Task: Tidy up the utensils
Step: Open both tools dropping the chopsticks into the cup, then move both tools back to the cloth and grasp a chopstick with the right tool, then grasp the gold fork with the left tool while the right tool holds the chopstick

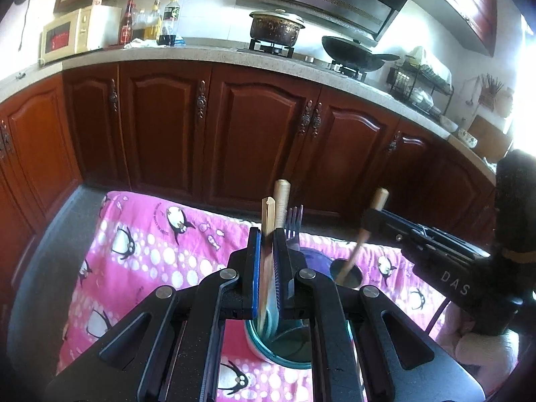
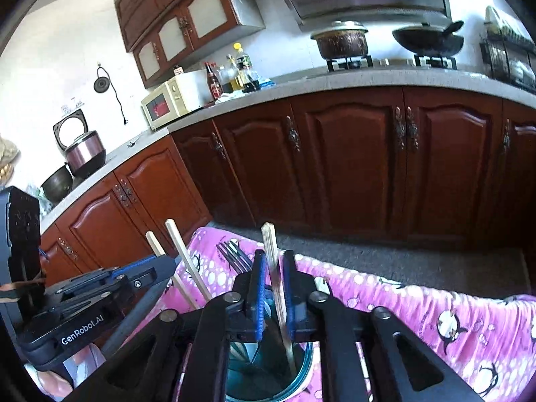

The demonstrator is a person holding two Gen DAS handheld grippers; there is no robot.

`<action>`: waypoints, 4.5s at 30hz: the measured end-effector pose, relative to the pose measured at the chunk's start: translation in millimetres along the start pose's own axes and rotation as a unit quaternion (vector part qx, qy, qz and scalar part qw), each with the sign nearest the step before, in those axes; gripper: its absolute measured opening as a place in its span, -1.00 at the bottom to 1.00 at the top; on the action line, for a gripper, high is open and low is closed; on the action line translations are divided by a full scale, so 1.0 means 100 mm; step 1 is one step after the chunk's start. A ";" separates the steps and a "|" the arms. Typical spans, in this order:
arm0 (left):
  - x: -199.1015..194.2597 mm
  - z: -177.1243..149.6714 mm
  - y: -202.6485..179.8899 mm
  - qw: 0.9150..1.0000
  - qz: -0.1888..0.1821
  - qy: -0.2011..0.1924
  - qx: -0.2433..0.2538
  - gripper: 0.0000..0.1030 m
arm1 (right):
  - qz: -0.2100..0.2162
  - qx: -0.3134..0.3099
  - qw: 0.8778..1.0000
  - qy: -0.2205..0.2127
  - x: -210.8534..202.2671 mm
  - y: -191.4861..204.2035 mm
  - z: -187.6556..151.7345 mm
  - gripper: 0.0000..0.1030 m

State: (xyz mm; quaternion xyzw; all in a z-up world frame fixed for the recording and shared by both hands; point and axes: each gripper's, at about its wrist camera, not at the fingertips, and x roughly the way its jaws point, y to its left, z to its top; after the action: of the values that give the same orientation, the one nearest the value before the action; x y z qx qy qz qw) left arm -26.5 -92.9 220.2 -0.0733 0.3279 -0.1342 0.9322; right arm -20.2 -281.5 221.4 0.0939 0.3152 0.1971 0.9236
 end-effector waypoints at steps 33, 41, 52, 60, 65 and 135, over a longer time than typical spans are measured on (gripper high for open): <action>-0.74 -0.28 -0.21 0.999 -0.034 -0.011 -0.004 0.01 | -0.065 -0.030 0.997 0.017 -0.66 0.09 -0.52 -0.32; -0.73 -0.62 -0.39 0.998 -0.055 0.022 0.019 0.01 | -0.084 0.000 0.995 0.051 -0.88 -0.25 -0.93 -0.22; -0.37 -1.25 -0.67 0.992 -0.061 0.096 0.054 0.01 | -0.107 0.087 0.979 0.153 -0.64 -0.92 -1.75 -0.31; -0.07 -1.59 -0.65 0.986 -0.049 0.149 0.060 0.01 | -0.063 0.095 0.976 0.186 -0.27 -0.80 -1.80 -0.51; -0.05 -1.61 -0.58 0.986 -0.044 0.153 0.054 0.01 | -0.084 0.108 0.968 0.211 0.04 -0.88 -1.84 -0.55; 0.63 -1.92 -0.53 0.902 -0.196 0.313 0.223 -0.57 | -0.017 0.136 0.956 0.259 -0.51 -1.22 -2.13 -0.70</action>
State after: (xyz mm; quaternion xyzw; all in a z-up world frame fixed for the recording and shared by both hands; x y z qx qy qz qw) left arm -111.1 -171.6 46.0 0.1193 0.5435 -0.4001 0.7282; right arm -152.1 -403.0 46.2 0.1585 0.5687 0.1540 0.7923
